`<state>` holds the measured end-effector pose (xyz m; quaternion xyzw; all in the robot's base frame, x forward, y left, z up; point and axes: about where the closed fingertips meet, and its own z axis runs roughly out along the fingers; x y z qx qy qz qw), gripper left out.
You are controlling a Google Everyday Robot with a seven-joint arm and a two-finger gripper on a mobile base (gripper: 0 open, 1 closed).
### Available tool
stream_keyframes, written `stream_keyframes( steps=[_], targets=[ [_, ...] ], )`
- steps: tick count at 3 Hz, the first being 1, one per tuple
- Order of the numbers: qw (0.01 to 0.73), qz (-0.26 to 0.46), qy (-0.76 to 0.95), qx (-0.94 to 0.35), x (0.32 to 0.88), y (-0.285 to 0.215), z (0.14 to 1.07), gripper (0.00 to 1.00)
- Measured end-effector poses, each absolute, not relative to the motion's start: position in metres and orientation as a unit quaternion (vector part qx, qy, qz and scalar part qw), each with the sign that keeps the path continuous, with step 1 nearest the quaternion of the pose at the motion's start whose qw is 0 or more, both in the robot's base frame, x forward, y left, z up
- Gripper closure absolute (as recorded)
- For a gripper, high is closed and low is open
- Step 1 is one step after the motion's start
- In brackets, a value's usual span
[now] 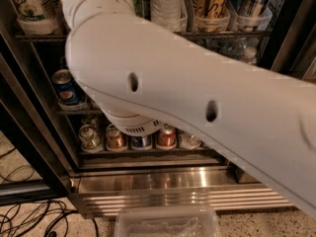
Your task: Pick coke can from top shelf of fridge
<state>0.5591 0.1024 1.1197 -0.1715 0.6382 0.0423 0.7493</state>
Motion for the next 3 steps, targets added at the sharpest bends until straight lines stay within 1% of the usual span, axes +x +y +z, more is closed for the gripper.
stream_keyframes(
  steps=[1,3],
  targets=[
    [0.718,0.070,0.662,-0.202,0.547,0.097,1.101,1.00],
    [0.683,0.113,0.670,-0.268,0.534,0.078,1.082,1.00]
  ],
)
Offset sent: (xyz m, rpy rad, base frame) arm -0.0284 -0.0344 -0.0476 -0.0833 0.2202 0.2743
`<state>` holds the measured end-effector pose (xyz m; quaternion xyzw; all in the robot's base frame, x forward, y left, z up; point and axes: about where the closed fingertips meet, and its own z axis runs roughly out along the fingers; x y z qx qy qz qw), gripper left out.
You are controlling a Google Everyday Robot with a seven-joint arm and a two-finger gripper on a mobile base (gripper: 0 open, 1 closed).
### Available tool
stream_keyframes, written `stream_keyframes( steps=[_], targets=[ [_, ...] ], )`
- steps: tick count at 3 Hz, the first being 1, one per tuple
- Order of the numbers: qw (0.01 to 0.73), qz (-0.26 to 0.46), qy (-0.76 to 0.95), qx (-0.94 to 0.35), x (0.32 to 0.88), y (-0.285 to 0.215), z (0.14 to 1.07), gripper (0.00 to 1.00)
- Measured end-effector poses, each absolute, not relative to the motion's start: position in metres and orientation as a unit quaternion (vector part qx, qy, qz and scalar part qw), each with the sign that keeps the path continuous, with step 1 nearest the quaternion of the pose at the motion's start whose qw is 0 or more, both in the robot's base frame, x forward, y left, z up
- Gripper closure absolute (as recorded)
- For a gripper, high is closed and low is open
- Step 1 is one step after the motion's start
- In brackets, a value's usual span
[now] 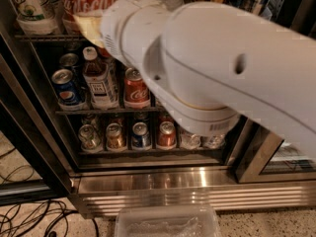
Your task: Pick coke can from top shelf of fridge
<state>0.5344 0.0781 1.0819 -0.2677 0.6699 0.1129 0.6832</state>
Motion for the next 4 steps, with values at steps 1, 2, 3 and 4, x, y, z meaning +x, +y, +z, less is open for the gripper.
stream_keyframes(
  steps=[1,2,3,4],
  targets=[
    [0.664,0.122,0.664,-0.323,0.536,0.057,1.060,1.00],
    [0.647,0.139,0.649,-0.375,0.542,0.042,1.056,1.00],
    [0.628,0.160,0.636,-0.419,0.545,0.033,1.074,1.00],
    [0.612,0.171,0.615,-0.467,0.539,0.037,1.095,1.00]
  ],
)
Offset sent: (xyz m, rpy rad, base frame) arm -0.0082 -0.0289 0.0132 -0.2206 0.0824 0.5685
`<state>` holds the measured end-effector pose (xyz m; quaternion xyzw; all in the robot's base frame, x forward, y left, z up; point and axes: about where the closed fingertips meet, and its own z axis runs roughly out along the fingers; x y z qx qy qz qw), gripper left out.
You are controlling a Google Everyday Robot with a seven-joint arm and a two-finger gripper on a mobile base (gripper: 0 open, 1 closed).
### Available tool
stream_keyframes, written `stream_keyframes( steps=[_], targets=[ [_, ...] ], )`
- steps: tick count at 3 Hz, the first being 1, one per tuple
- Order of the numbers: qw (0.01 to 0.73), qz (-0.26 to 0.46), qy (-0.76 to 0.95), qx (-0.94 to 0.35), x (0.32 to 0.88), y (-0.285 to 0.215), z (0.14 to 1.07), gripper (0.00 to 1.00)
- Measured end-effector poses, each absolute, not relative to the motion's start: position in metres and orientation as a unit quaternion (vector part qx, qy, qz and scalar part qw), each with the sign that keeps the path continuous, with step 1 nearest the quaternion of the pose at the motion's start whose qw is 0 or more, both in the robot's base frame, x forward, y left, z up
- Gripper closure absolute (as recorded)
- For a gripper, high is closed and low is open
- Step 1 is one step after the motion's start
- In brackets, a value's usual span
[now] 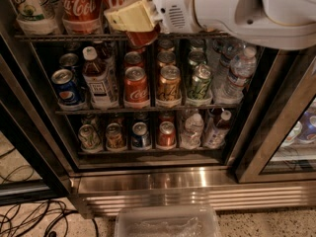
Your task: Pick coke can from top shelf of fridge
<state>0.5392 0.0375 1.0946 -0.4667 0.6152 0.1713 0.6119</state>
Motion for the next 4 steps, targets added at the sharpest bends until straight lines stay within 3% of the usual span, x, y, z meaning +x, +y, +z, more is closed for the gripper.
stream_keyframes(
  steps=[2,4],
  targets=[
    [0.605,0.179,0.606,-0.485,0.530,0.046,1.098,1.00],
    [0.542,0.270,0.605,-0.518,0.452,0.052,1.062,1.00]
  ],
)
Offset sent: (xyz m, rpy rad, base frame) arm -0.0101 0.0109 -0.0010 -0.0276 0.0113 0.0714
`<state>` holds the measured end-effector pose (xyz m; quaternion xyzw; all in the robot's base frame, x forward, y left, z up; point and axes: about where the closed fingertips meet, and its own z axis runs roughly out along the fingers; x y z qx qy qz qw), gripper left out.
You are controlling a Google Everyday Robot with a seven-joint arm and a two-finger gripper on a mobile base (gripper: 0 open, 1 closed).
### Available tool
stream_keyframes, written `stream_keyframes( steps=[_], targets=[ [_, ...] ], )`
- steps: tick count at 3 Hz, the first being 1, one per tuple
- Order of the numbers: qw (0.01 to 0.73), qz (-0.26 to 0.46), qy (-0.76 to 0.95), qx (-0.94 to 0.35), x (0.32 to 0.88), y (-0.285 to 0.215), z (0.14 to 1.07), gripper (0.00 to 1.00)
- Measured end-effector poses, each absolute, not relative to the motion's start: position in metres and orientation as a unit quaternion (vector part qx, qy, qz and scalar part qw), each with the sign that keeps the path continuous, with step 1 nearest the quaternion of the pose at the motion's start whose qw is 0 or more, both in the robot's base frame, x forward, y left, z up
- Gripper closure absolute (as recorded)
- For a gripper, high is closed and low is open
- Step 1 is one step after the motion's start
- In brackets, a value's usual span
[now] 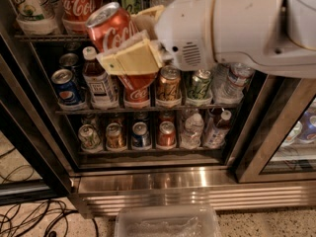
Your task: Pick coke can from top shelf of fridge
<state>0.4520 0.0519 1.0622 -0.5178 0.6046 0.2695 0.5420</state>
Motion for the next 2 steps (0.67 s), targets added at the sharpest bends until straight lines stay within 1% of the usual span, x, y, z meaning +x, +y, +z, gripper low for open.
stream_keyframes(
  steps=[1,2],
  targets=[
    [0.520,0.324,0.587,-0.529,0.4116,0.0575,1.0554,1.00],
    [0.516,0.335,0.582,-0.531,0.4056,0.0600,1.0568,1.00]
  ],
)
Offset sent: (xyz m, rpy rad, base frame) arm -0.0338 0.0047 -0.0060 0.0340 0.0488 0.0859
